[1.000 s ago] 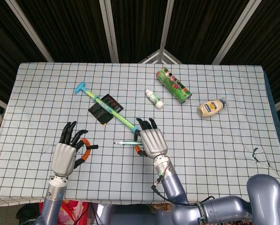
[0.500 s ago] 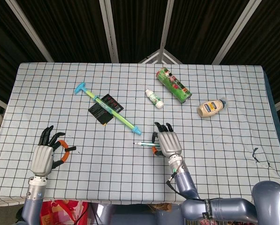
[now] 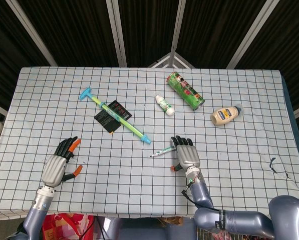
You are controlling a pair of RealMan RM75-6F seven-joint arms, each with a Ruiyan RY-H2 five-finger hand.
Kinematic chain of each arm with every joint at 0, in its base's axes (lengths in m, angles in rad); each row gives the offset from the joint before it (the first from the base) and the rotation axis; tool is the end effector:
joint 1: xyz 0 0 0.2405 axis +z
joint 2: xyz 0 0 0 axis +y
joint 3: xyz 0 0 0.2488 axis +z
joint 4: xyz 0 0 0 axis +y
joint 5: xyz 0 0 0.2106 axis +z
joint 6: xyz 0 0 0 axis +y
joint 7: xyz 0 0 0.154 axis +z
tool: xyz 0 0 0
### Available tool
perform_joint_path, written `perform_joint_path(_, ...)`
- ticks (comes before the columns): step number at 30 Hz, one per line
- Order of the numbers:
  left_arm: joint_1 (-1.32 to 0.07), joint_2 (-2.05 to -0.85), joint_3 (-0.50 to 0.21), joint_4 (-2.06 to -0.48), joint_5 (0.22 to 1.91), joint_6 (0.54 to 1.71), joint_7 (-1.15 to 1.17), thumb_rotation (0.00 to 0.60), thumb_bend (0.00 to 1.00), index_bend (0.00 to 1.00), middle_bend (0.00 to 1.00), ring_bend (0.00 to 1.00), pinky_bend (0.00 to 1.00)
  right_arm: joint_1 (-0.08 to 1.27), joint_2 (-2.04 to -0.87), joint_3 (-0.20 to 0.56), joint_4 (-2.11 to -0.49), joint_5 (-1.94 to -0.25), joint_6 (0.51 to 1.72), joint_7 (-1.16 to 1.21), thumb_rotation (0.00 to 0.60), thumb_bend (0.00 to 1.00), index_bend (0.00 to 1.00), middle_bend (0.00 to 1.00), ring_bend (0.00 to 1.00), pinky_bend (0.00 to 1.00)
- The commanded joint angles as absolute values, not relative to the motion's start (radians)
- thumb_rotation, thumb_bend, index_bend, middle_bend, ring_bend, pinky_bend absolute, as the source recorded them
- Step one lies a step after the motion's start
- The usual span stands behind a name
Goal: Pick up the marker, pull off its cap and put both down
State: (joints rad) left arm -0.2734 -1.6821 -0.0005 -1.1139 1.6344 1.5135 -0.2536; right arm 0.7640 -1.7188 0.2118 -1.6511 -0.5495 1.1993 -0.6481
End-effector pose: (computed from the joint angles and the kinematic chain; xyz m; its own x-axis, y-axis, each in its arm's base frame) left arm -0.2593 0.2322 0.0032 0.1107 0.0425 0.9929 0.9450 -0.3139 -0.0919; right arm -0.1318 -0.3079 -0.0618 0.2556 -0.4396 0.8610 -0.9593 -0.0044 0.2825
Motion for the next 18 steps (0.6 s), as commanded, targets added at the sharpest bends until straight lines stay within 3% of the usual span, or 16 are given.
perform_joint_path(1,-0.235,-1.577,-0.019,-1.221,1.652,1.631,-0.184,0.6,0.47,0.11,0.02,0.0,0.04,0.713,-1.601,0.25,-1.798,-0.637,1.25,-0.571,0.6,0.17,0.04,0.03,0.04,0.0)
perform_joint_path(4,-0.181,-1.484,-0.039,-1.297,1.627,1.71,-0.129,0.6,0.47,0.12,0.04,0.0,0.04,0.651,-1.472,0.252,-1.913,-0.73,1.308,-0.519,0.6,0.17,0.1,0.03,0.05,0.0)
perform_joint_path(8,-0.112,-1.365,-0.056,-1.365,1.567,1.765,-0.09,0.6,0.47,0.13,0.04,0.0,0.04,0.567,-1.321,0.227,-1.976,-0.821,1.36,-0.462,0.6,0.27,0.14,0.03,0.06,0.0)
perform_joint_path(12,-0.065,-1.284,-0.045,-1.369,1.512,1.749,-0.08,0.6,0.47,0.15,0.03,0.0,0.04,0.499,-1.228,0.161,-1.95,-0.922,1.378,-0.421,0.6,0.3,0.16,0.03,0.06,0.0)
perform_joint_path(18,-0.025,-1.24,-0.047,-1.328,1.427,1.695,-0.074,0.6,0.47,0.13,0.01,0.0,0.04,0.418,-1.185,0.062,-1.811,-1.142,1.407,-0.319,0.6,0.3,0.18,0.03,0.06,0.0)
